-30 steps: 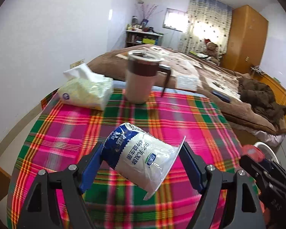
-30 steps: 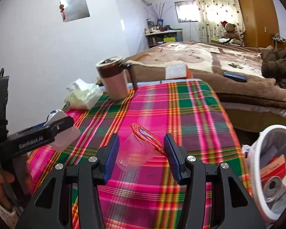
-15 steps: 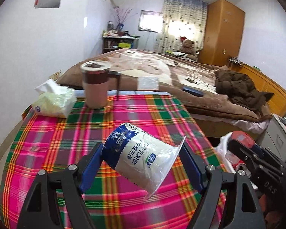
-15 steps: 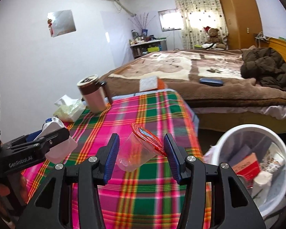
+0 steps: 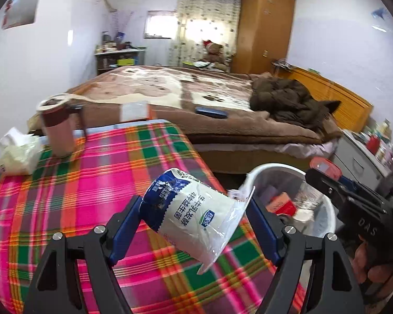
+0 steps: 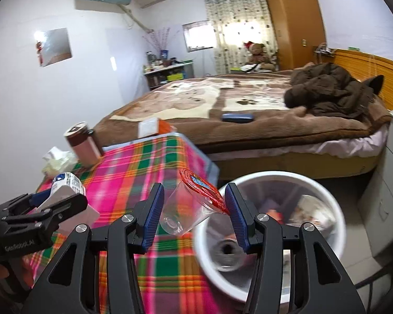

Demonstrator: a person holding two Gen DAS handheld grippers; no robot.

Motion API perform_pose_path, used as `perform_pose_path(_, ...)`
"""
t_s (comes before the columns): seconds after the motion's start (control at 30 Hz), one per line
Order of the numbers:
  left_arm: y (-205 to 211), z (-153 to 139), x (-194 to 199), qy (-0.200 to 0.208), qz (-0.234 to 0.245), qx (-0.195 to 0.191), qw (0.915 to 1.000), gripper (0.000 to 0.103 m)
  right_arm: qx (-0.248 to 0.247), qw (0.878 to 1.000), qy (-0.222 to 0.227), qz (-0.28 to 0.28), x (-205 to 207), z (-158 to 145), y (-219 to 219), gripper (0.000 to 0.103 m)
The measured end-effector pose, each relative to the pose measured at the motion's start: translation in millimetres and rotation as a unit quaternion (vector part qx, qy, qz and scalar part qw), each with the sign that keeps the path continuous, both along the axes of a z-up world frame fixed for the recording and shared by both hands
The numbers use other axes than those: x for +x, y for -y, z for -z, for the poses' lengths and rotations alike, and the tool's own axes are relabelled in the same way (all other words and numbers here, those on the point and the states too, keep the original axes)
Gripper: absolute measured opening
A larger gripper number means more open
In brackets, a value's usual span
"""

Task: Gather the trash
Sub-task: 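Carry the yogurt cup with the left tool while the right tool carries the clear cup over the bin, then open the left tool over the bin while the right tool releases the clear cup into it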

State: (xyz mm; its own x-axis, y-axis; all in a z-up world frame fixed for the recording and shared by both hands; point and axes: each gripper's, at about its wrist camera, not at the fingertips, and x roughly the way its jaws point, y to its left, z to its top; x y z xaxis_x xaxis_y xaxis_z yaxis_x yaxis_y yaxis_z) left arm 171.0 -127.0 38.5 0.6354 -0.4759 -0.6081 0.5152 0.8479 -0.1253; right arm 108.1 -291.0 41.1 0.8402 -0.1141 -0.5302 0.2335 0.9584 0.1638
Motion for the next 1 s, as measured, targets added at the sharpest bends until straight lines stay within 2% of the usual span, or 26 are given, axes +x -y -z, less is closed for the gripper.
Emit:
perform_pose_path(0.2, 42, 0, -11, 0.009, 0.041, 0.009, 0.9991, 0.081, -0.002, 0.999, -0.006, 0.032, -9, 2, 32, 0.050)
perform_pose_path(0.57, 104, 13, -20, -0.006, 0.095, 0.027, 0.9950, 0.081, -0.006, 0.998, -0.031, 0.060, -17, 10, 73, 0.050)
perform_pose_path(0.83, 143, 25, -16, -0.014, 0.110, 0.046, 0.9927, 0.081, -0.016, 0.996, -0.053, 0.070, -13, 19, 96, 0.050)
perform_pose_path(1.0, 154, 33, -17, -0.004, 0.110, 0.063, 0.9920, 0.081, -0.014, 0.995, -0.068, 0.070, -9, 26, 106, 0.050)
